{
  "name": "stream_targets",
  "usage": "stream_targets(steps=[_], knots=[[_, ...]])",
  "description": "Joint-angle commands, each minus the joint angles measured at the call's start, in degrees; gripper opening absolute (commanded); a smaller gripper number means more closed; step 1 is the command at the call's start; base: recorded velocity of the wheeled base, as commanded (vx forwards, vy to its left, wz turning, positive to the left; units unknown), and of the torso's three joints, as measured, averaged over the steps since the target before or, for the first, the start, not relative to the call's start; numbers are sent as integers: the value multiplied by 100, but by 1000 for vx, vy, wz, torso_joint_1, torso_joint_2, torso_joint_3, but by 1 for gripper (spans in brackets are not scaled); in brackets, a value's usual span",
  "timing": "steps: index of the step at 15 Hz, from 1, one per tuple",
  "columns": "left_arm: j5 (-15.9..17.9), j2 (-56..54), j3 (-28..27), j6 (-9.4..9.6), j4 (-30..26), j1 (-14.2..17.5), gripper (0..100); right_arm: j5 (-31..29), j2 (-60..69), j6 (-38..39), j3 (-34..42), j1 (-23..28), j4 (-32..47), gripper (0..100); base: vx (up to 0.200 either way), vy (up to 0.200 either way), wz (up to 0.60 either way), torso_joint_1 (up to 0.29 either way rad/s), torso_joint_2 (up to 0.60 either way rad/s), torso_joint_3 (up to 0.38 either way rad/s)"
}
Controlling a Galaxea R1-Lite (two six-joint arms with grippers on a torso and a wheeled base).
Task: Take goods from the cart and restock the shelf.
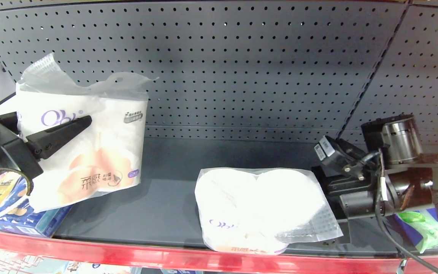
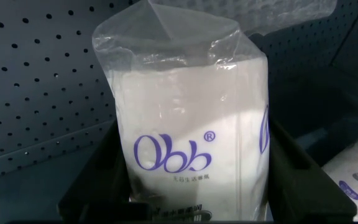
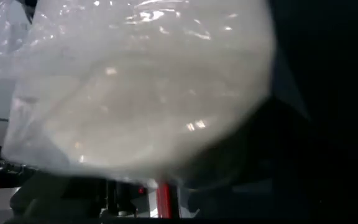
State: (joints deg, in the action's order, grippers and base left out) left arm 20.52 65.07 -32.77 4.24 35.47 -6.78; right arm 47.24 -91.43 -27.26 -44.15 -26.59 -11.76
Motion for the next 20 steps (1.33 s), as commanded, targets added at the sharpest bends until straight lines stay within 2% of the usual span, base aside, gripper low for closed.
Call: stream_targets(steps=[1,7,10,12,14,15,16,17,19,20], knots=[[-4,23,7,-2,3,1,0,5,468,-8,241,312,-36,100,0,0,0,0,0,0],[23,137,-10,6,-5,-8,0,31,1936,-25,1383,1235,-36,100,0,0,0,0,0,0],[40,304,-142,15,3,-157,0,-118,2797,-16,1840,1938,-36,100,0,0,0,0,0,0],[49,594,-441,-2,3,-315,0,-813,3808,142,2192,2993,-28,100,0,0,0,0,0,0],[49,814,-678,-20,12,-605,0,-1463,4748,722,2499,4337,-45,100,0,0,0,0,0,0],[84,867,-722,-38,12,-720,0,-1683,5153,1030,2561,4777,-28,100,0,0,0,0,0,0],[321,911,-749,-134,21,-878,0,-2289,5777,1539,2675,5471,25,100,0,0,0,0,0,0],[506,972,-749,-169,30,-939,0,-2650,6163,1873,2851,5770,25,100,0,0,0,0,0,0],[761,1280,-740,-213,539,-1010,0,-2579,6752,2348,3088,5665,34,100,0,0,0,0,0,0],[1033,1675,-740,-398,1251,-1010,0,-2447,6911,2489,3097,5304,43,100,0,0,0,0,0,0]])
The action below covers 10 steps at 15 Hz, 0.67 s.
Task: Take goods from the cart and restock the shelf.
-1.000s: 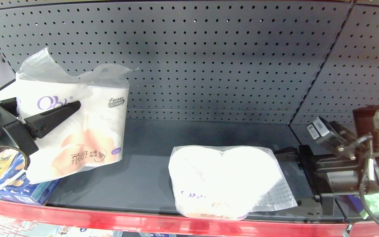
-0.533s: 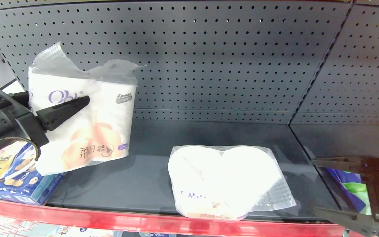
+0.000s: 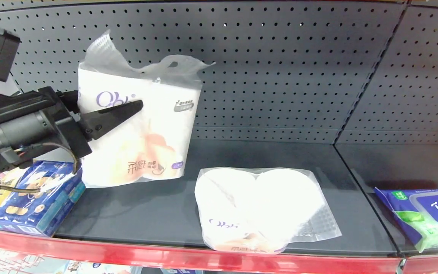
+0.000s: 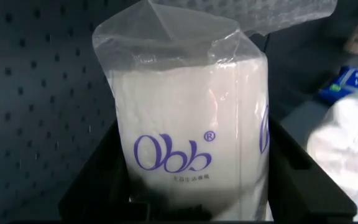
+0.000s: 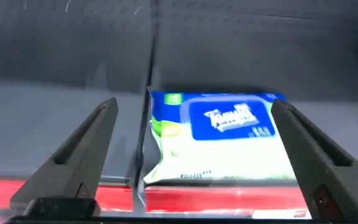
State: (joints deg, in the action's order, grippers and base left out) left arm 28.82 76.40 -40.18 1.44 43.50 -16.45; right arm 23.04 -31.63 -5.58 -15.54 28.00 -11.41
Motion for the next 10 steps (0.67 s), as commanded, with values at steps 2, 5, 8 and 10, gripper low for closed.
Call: stream_targets(steps=[2,5,8,10], knots=[[581,1176,19,-381,1601,-148,0,8,826,374,60,-629,-2,100,0,0,0,0,0,0],[1179,2081,-7,-627,2945,-148,0,-28,623,585,-10,-1192,-10,100,0,0,0,0,0,0],[1812,2986,-192,-935,4193,-157,0,-10,676,576,-89,-1183,-2,100,0,0,0,0,0,0],[2031,3610,-438,-988,4650,-157,0,-1,615,576,-283,-1183,-2,100,0,0,0,0,0,0]])
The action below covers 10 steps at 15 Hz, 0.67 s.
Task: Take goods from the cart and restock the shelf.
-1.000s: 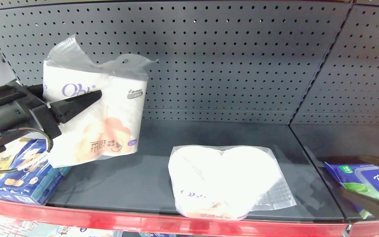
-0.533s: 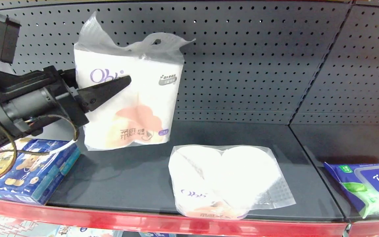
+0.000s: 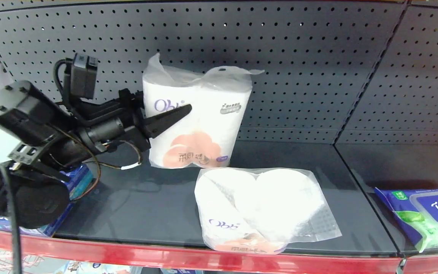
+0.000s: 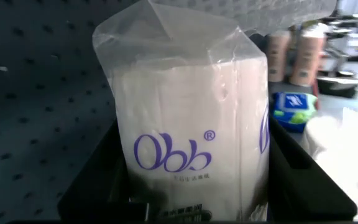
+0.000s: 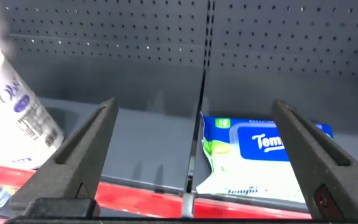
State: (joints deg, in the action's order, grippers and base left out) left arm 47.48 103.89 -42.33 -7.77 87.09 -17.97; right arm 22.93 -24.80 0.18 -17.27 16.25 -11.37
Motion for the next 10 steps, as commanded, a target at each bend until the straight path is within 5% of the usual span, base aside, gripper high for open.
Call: stream_targets(steps=[1,10], knots=[[165,1019,-311,-50,291,-31,0,10,-122,-1,-197,-17,-5,100,0,0,0,0,0,0],[464,2048,-1463,-120,291,-295,0,10,-342,-9,-364,-25,-5,100,0,0,0,0,0,0]])
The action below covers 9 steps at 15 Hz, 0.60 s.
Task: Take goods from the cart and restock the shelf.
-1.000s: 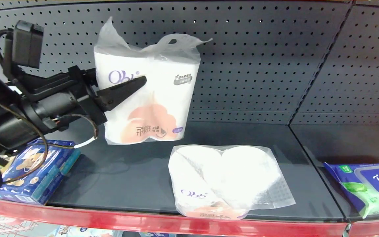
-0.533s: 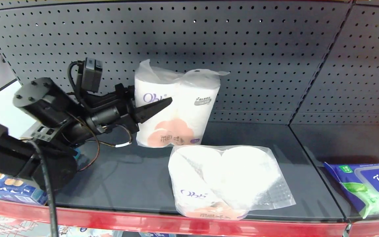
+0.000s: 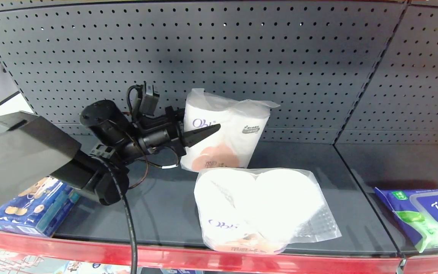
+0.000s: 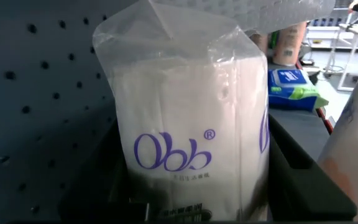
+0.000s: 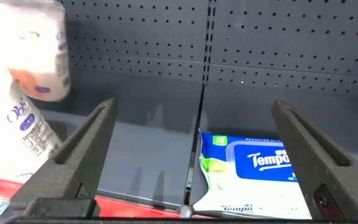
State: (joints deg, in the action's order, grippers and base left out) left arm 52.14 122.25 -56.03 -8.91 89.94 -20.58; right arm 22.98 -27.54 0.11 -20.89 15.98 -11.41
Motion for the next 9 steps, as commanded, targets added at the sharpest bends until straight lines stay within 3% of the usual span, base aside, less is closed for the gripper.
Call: stream_targets(steps=[1,5,9], knots=[[16,317,-110,-5,6,-78,0,-4,-111,-2,-2,1,-2,100,0,0,0,0,0,0],[60,546,-207,-32,6,-210,0,-22,-111,7,15,1,-2,100,0,0,0,0,0,0],[622,634,-251,-41,6,-60,0,-22,-111,7,50,10,-2,100,0,0,0,0,0,0]])
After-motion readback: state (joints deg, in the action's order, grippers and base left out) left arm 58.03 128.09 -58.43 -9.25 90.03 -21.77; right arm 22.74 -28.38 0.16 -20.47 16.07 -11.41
